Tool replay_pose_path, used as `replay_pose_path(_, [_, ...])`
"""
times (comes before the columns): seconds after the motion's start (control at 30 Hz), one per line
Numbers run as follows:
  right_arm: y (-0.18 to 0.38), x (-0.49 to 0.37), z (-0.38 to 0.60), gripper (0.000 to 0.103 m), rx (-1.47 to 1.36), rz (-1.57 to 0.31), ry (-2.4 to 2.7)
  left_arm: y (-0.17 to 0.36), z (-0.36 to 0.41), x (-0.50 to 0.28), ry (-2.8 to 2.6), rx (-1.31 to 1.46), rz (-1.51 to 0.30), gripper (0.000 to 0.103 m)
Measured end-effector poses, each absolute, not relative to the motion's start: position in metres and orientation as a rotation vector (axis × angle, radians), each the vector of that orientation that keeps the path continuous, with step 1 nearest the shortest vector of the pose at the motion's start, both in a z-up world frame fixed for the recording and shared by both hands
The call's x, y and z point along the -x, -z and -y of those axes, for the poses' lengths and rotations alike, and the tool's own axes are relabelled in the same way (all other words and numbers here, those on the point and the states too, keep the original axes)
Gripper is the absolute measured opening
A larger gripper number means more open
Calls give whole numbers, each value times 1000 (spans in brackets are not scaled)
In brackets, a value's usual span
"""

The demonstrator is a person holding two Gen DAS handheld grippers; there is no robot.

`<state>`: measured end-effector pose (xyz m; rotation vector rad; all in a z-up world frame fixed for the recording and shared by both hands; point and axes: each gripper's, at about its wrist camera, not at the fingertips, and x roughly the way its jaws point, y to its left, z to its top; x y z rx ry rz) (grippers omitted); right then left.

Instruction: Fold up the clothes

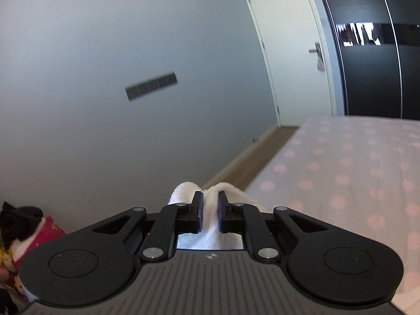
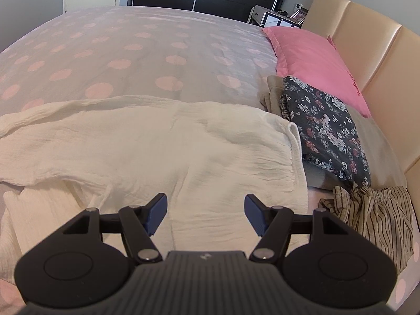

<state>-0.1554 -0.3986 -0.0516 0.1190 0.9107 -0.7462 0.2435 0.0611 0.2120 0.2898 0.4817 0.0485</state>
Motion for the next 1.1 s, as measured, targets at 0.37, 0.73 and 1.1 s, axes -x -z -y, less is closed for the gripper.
replay_pose_path(0.37, [59, 155, 402, 68, -121, -936, 764, -108, -17, -238, 197, -426, -729, 44])
replay_pose_path(0.73, [69, 151, 405, 68, -118, -973, 760, 6, 51, -170, 522, -613, -908, 45])
replay_pose_path(1.1, [72, 153, 408, 68, -122, -979, 761, 89, 94, -127, 643, -788, -1032, 45])
